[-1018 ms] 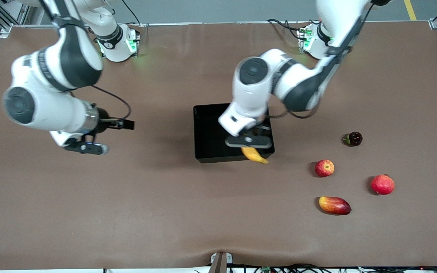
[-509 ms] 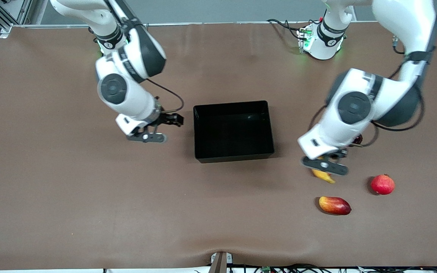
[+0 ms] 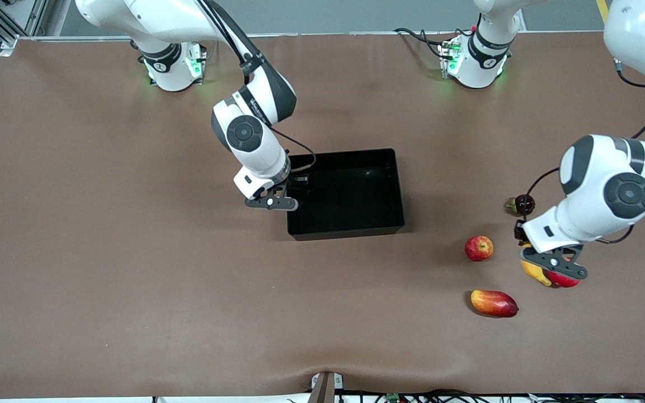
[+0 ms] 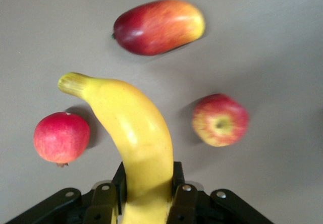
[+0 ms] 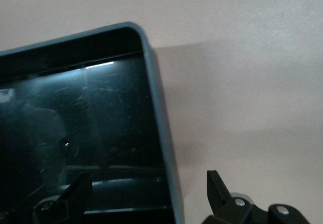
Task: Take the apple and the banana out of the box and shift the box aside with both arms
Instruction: 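Lower the banana near the fruits while the right gripper grasps the box rim, then drag the black box away with the right gripper while the left gripper releases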
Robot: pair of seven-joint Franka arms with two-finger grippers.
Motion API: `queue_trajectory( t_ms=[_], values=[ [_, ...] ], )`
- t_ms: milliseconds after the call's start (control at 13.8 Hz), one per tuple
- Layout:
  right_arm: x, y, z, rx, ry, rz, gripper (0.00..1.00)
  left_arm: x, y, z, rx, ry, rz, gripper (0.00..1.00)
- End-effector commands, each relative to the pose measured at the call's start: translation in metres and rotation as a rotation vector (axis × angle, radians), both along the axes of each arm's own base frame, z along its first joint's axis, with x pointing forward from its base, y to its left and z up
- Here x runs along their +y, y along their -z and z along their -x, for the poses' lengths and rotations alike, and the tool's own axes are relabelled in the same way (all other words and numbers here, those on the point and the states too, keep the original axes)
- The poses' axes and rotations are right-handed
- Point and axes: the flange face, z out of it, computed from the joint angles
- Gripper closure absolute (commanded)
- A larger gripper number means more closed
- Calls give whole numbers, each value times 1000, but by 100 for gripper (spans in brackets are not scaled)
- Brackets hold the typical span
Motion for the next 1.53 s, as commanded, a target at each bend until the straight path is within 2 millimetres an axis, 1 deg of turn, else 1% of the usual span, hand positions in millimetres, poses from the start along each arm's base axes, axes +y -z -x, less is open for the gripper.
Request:
queue_trajectory(
  t_ms=[0,73,145,218,291,436,655,727,873,945,1018,1091,1164,1236,1309,1382,1455],
  values=[
    [-6,7,-8,-21,-18,44,4,23,35,-4,-18,62,44,100],
    [-4,14,-5,-21,-31,60,17,42,48,-7,-21,68,55,100],
    [-3,18,-4,-22,-41,71,32,57,63,-9,-29,82,69,100],
    [-2,20,-3,-22,-45,75,45,67,75,-11,-46,107,78,100],
    [-3,21,-3,-19,-44,78,66,75,88,-12,-57,111,90,100],
    [0,25,0,-15,-49,82,100,78,103,-11,-54,109,104,100],
    [2,23,-1,-8,-5,82,100,76,123,-8,-28,88,130,100],
    [4,18,-3,-12,5,77,100,75,124,-8,-26,81,132,100],
    [6,2,-10,-6,25,72,100,73,125,-7,-23,81,134,100],
    [6,-8,-15,8,31,71,100,73,131,-6,-15,79,138,100],
    [5,-23,-21,25,32,78,100,73,131,-6,-15,75,139,100],
    [-4,-40,-28,45,41,86,100,71,131,-6,-13,65,140,90],
    [-23,-66,-40,52,64,81,100,71,131,-6,-13,46,140,34],
    [-48,-89,-50,64,94,68,100,72,130,-5,-14,35,138,0],
    [-74,-110,-59,71,93,53,100,71,124,-6,-16,34,136,0],
    [-107,-126,-69,85,73,40,100,70,110,-9,-31,18,130,0],
    [-146,-136,-80,109,76,22,100,64,86,-10,-37,8,116,0]
  ],
)
